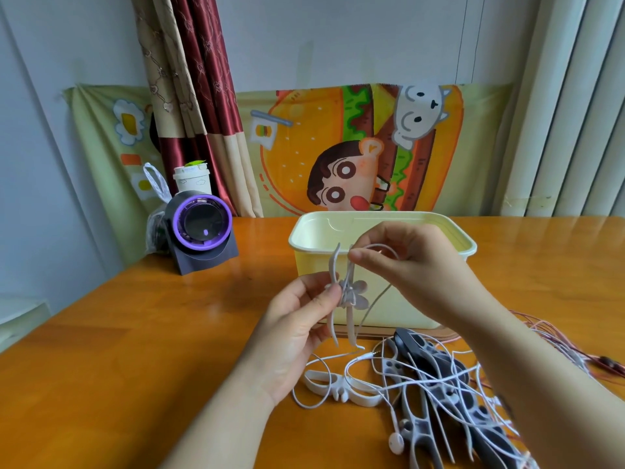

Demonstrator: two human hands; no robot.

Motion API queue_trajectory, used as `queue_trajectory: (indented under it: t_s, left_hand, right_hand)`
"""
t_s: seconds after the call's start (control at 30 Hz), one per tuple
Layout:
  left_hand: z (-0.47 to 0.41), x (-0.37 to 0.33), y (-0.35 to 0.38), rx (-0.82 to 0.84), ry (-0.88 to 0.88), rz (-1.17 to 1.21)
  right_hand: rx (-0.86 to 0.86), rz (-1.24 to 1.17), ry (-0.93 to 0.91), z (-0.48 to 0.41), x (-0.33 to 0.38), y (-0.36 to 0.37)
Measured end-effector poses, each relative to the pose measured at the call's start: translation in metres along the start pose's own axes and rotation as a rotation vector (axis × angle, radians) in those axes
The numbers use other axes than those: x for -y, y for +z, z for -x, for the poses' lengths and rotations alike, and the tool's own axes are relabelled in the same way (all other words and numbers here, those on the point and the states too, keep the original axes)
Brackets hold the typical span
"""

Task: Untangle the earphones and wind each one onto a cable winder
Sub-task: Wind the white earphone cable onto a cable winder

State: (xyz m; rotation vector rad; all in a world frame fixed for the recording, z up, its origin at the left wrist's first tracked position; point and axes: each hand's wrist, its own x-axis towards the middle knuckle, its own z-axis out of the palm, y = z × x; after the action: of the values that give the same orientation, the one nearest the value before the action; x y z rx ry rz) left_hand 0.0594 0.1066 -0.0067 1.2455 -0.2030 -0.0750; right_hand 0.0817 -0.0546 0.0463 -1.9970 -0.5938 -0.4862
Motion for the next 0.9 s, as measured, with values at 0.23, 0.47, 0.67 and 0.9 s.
queue_trajectory:
  t_s: [0.23, 0.47, 0.67, 0.9]
  left_hand:
    - [0.000, 0.003, -0.003, 0.039, 0.056, -0.064]
    - [0.002, 0.003, 0.001, 0.198, 0.100, 0.030]
    - [-0.006, 0.002, -0.006, 0.117, 0.173, 0.218]
    - [-0.010, -0.001, -0.010, -0.219, 0.087, 0.339]
  right_hand:
    - [-0.039, 0.062, -0.019, -0.003, 0.002, -0.011]
    - [0.014, -0.311, 0.207, -0.003, -0.011, -0.003]
    - [0.130, -0.440, 0.423, 0.008, -0.026, 0.039]
    - [0.317, -0.463, 0.453, 0.013, -0.019, 0.035]
